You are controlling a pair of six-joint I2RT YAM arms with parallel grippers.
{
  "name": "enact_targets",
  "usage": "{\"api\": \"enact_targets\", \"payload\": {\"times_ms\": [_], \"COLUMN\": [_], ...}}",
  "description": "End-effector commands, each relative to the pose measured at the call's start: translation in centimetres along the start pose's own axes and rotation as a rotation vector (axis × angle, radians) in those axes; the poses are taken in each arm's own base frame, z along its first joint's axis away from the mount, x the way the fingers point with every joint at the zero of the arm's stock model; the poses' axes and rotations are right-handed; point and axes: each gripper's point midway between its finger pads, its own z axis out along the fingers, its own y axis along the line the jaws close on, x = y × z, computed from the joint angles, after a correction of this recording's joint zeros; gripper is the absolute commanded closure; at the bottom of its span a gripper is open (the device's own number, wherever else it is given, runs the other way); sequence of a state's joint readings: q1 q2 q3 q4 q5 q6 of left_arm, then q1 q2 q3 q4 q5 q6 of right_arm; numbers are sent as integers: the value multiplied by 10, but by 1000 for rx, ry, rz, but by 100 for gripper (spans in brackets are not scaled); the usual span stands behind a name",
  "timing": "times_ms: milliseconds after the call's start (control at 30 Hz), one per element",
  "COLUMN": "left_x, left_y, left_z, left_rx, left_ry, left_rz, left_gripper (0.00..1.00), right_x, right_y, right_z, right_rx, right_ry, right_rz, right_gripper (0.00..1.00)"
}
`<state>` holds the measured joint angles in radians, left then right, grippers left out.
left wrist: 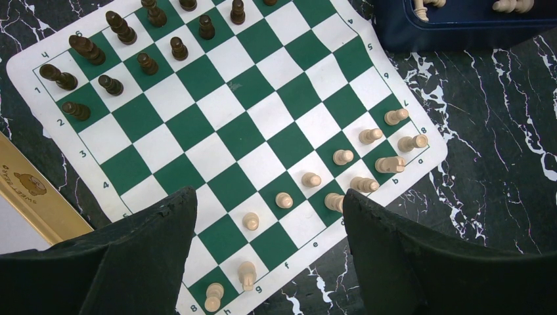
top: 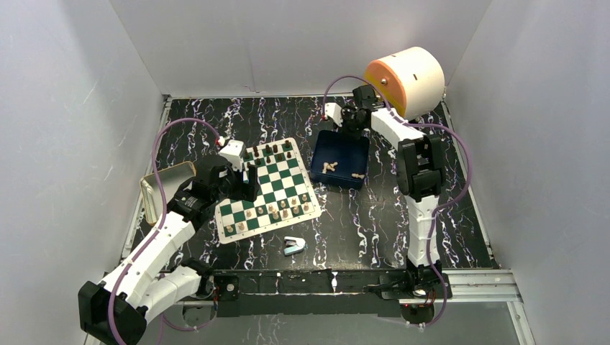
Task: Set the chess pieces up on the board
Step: Adjust the storage box at the center of the board.
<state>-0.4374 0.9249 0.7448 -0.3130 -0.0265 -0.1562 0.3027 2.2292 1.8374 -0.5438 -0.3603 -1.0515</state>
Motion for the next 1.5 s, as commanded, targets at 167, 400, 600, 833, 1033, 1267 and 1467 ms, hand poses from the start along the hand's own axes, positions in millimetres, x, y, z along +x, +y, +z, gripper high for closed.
{"api": "enact_targets", "payload": {"times_ms": [167,400,600,833,1033,1267,1467], "left_x": [-6,-7,-7,-6,-5,-5,-5], "left_y": [1,-2,-4,-3,-3,-2,-2], "left_z": [-2,-2,-2,-2,-2,-1,-1], "left_rx": [-1,14,25,24,21,15,18], "left_ry": [-36,-39,-42,-40,-35,-32,-34], "left_rz": [8,6,6,6,6,8,9], "left_gripper": [22,22,23,23,23,23,23], "right_x": [3,1,4,7,14,22,20], "right_y": [-26,-29,-16,-9,-10,-6,5], "right_z": [-49,-59,-61,-69,-74,-84,-85], "right_rx": [205,241,226,281,334,400,401], "right_ry": [53,57,80,80,110,138,113], "right_rz": [92,280,482,585,674,775,866], "right_gripper": [100,100,100,100,100,100,100]}}
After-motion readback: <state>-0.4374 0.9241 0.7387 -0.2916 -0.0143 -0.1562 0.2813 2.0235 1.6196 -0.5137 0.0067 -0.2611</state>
